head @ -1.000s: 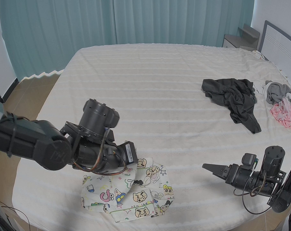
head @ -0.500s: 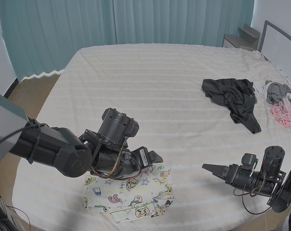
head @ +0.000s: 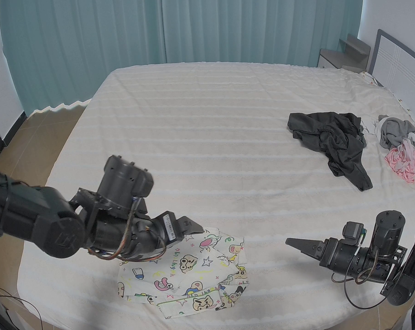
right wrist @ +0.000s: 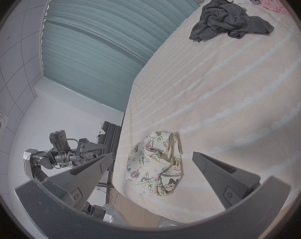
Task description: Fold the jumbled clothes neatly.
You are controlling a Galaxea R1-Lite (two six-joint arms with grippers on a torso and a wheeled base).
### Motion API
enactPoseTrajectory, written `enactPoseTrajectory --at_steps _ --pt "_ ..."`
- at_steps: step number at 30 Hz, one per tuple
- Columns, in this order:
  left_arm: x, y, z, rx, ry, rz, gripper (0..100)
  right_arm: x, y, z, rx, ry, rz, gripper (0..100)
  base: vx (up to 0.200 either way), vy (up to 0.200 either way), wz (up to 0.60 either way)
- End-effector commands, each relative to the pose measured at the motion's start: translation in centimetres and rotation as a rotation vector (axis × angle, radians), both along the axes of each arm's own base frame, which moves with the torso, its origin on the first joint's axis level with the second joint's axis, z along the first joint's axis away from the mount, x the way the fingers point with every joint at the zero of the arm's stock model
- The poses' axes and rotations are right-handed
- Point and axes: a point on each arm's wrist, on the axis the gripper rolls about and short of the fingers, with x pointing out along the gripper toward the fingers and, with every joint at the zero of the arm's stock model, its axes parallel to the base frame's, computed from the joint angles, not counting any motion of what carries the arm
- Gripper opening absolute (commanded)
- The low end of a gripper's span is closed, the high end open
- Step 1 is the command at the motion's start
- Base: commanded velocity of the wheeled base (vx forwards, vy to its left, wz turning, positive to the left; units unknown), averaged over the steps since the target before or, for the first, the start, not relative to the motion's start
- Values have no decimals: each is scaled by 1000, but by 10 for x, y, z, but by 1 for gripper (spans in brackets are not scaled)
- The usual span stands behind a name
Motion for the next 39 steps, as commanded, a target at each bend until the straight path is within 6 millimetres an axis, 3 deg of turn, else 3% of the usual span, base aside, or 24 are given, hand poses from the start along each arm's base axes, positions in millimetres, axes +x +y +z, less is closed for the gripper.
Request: enactPoseTrajectory --at_steps 1,3,7,14,34,39 --pt "-23 48 12 -62 -57 85 100 -5 5 -2 -7 11 32 100 0 0 0" --pt "-25 70 13 -109 -82 127 100 -6 7 -4 -12 20 39 100 0 0 0" --pt "-41 83 12 -151 -80 116 100 -6 7 -5 -16 27 38 100 0 100 0" --pt "-54 87 11 -173 -60 134 100 -6 7 -8 -23 38 41 100 -171 200 0" --pt "-70 93 7 -216 -78 127 100 -9 17 -20 -52 89 86 100 0 0 0" --pt "-69 92 6 -215 -75 125 100 -9 18 -21 -54 91 91 100 -200 40 0"
